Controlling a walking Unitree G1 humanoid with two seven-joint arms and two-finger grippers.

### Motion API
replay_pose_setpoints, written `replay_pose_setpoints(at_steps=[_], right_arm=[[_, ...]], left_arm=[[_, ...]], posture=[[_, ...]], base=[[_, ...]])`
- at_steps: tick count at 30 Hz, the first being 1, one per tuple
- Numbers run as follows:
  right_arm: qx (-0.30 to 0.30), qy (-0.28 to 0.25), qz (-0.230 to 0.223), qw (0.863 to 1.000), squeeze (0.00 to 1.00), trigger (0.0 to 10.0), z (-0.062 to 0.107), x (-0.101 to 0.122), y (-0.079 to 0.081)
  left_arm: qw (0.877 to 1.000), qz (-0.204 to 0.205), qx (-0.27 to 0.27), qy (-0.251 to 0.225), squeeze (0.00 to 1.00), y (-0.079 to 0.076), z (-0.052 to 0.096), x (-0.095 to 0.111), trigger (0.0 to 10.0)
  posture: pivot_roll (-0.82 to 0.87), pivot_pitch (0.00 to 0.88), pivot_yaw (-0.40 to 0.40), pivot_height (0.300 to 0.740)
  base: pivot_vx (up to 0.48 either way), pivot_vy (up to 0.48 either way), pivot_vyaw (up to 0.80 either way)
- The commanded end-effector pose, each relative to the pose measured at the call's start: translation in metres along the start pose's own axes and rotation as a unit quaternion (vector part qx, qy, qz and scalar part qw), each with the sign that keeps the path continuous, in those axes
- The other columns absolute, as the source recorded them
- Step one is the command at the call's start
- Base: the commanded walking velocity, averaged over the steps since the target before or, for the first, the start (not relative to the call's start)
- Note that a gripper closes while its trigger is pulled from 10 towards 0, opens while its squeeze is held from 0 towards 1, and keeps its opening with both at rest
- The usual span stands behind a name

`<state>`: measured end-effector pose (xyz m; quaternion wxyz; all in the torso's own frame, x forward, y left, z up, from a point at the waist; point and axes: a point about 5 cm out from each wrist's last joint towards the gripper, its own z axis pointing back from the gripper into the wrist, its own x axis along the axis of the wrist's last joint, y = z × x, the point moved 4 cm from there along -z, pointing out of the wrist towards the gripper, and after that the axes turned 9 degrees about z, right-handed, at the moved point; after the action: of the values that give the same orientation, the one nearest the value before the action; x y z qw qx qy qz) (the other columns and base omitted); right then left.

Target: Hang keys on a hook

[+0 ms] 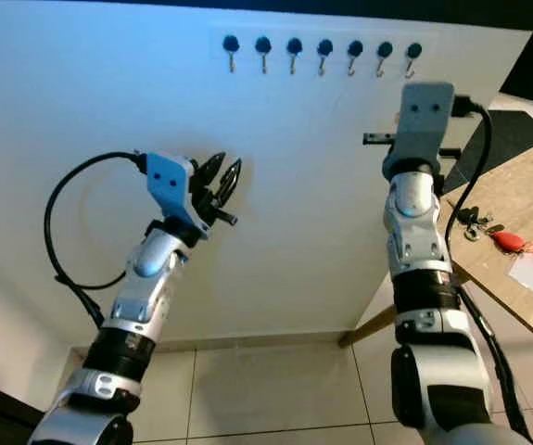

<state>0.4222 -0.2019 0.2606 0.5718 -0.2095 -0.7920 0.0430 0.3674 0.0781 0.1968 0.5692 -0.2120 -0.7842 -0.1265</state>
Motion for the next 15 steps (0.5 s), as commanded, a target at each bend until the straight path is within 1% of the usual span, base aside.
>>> replay_pose_setpoints(at_steps=[1, 2, 7, 9, 11, 14, 15], right_arm=[[0.010, -0.001, 0.012, 1.000, 0.00, 10.0, -0.004, 0.003, 0.002], [0.018, -0.008, 0.013, 1.000, 0.00, 10.0, -0.007, 0.009, 0.005], [0.029, -0.031, 0.021, 0.999, 0.00, 10.0, -0.015, 0.024, 0.009], [0.031, -0.033, 0.022, 0.999, 0.00, 10.0, -0.016, 0.026, 0.010], [0.044, -0.043, 0.027, 0.998, 0.00, 10.0, -0.020, 0.032, 0.015], [0.049, -0.047, 0.027, 0.997, 0.00, 10.0, -0.020, 0.035, 0.017], [0.055, -0.050, 0.024, 0.997, 0.00, 10.0, -0.020, 0.037, 0.020]], left_arm=[[1.000, -0.011, -0.002, 0.002, 0.00, -0.002, 0.000, 0.003, 10.0], [1.000, -0.011, -0.002, 0.000, 0.00, -0.002, -0.001, 0.004, 10.0], [1.000, -0.012, 0.002, -0.006, 0.00, -0.002, -0.002, 0.009, 10.0], [1.000, -0.012, 0.001, -0.007, 0.00, -0.003, -0.002, 0.009, 10.0], [1.000, -0.010, 0.003, -0.006, 0.00, -0.004, -0.002, 0.011, 10.0], [1.000, -0.009, 0.004, -0.005, 0.00, -0.004, -0.002, 0.011, 10.0], [1.000, -0.007, 0.002, -0.005, 0.00, -0.005, -0.002, 0.011, 10.0]], posture=[[0.06, 0.032, -0.074, 0.740], [0.06, 0.035, -0.078, 0.740], [0.06, 0.040, -0.078, 0.740], [0.06, 0.042, -0.078, 0.740], [0.06, 0.045, -0.080, 0.740], [0.06, 0.046, -0.081, 0.740], [0.06, 0.046, -0.081, 0.740]], base=[[0.000, 0.000, 0.00], [0.000, 0.000, 0.00], [0.000, 0.000, 0.00], [0.000, 0.000, 0.00], [0.000, 0.000, 0.00], [0.000, 0.000, 0.00], [0.000, 0.000, 0.00]])
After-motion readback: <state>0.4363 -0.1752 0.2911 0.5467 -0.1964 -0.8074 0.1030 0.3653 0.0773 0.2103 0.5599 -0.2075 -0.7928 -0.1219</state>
